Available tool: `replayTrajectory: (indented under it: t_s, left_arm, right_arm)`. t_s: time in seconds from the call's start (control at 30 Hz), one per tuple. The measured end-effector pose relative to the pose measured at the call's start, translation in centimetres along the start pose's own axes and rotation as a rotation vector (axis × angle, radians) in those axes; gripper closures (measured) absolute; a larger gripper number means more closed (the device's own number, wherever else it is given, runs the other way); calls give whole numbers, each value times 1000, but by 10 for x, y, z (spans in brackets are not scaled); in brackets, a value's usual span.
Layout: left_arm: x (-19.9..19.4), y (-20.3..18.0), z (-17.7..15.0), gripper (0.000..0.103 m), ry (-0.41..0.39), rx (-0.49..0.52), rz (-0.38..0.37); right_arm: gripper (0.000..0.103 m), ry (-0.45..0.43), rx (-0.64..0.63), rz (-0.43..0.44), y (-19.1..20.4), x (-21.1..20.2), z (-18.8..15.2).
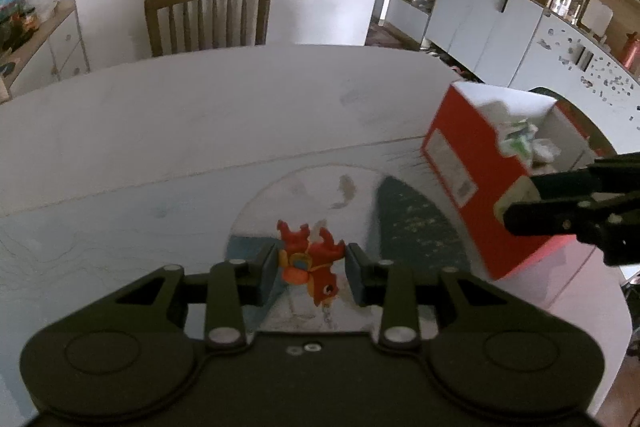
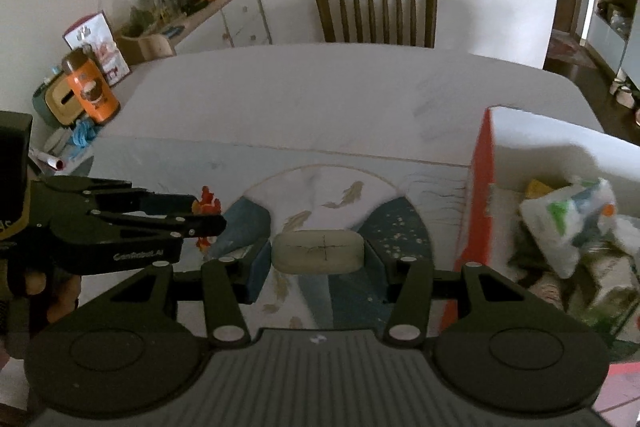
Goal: Organize objects
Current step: 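Carry the orange keychain with the left tool while the right tool carries the soap bar to the shoebox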
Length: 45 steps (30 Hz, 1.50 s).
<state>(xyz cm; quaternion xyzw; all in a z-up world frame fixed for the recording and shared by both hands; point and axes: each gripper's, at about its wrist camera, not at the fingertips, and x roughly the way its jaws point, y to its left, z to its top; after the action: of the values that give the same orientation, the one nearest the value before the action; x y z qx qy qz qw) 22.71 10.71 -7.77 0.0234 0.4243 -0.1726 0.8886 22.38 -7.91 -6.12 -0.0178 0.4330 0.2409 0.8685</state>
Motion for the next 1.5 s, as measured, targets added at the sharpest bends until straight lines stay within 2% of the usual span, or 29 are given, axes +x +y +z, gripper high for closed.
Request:
replayTrajectory:
  t_s: [0.47, 0.97, 1.3, 1.5]
  left_arm:
    - [-26, -76, 36, 68, -68, 75, -43]
    - [-8, -164, 69, 68, -84, 159, -87]
    - [16, -220, 77, 68, -57, 228, -121]
    - [33, -251, 81, 68, -40, 271, -136]
  right_arm:
    - [53, -84, 36, -34, -64, -60, -1]
    - [53, -111, 88, -131, -159, -90, -21]
    - [53, -129, 87, -195, -212, -95, -15]
    - [53, -123, 77, -202, -233, -89, -8]
